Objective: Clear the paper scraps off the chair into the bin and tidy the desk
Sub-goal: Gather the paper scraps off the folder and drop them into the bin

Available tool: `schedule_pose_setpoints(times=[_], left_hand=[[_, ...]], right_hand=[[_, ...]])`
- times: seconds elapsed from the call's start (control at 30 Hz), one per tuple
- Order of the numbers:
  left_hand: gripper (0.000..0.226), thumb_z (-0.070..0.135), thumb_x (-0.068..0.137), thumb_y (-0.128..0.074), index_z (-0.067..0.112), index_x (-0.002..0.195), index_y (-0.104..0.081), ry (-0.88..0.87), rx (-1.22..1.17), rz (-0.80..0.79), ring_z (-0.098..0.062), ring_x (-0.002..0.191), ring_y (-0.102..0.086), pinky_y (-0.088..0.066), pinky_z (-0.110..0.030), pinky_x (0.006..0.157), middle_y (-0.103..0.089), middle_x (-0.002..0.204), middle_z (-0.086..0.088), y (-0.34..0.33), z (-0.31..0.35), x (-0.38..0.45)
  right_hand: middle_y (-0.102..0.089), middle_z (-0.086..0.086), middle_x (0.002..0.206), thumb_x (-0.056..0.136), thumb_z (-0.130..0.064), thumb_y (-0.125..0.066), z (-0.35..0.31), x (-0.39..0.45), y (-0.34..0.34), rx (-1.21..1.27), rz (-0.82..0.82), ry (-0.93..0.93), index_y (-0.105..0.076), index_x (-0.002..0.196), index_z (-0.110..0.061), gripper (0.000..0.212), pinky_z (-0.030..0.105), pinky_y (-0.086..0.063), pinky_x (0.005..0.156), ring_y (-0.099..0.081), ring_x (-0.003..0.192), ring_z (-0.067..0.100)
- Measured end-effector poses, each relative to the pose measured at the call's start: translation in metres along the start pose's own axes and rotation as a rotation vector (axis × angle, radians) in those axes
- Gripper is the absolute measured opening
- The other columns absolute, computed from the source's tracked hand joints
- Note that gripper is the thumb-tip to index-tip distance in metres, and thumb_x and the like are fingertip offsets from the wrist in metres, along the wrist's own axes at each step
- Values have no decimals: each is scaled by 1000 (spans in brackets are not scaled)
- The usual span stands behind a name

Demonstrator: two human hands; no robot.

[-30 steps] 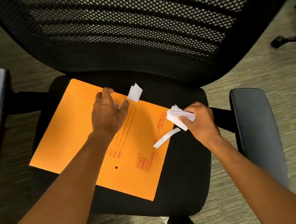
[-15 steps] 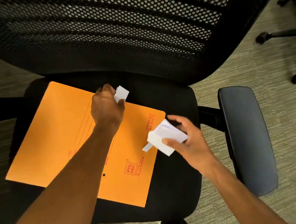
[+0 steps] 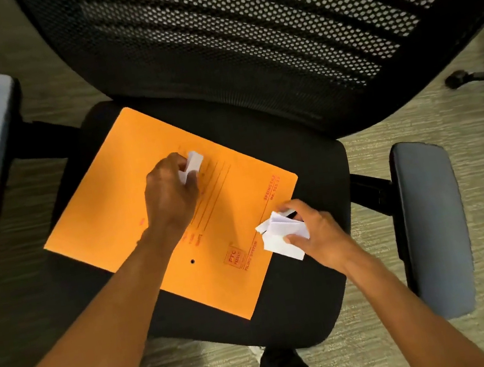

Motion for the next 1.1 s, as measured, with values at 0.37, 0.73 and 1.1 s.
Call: schedule_pose_setpoints(times=[0.37, 0.73, 1.1], left_hand=[[11, 24, 94, -57, 15, 90, -56, 180, -88, 89, -15, 68, -56, -36, -21, 53, -61, 79, -2, 46, -82, -88], [20, 18, 88, -61, 20, 75, -45, 341, -222, 130, -9, 51, -45, -36, -14, 47, -48, 59, 5, 88, -138, -191], [13, 16, 88, -62, 9, 80, -54, 602, -408, 313, -14, 61, -51, -40, -21, 55, -59, 69, -2, 136, -202, -326]], right_hand=[[-56, 5, 133, 87, -26, -67, -3, 12, -6, -246, 36, -57, -48, 134, -26, 51, 35, -42, 96, -44, 128, 30], [-68, -6, 92, 79, -28, -77, -45, -43, -48, 134, 113, -14, -67, 91, -22, 16, 31, -53, 69, -64, 91, 18], [-71, 5, 105, 81, -22, -76, -148, -104, -172, 270, -116, 144, -67, 107, -13, 29, 40, -53, 87, -66, 98, 21]])
Point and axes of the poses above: each hand's wrist, its own x-axis towards the middle knuckle, its own y-axis out of the back of the hand, z = x × y, the point moved 10 cm from there along x, towards the middle knuckle
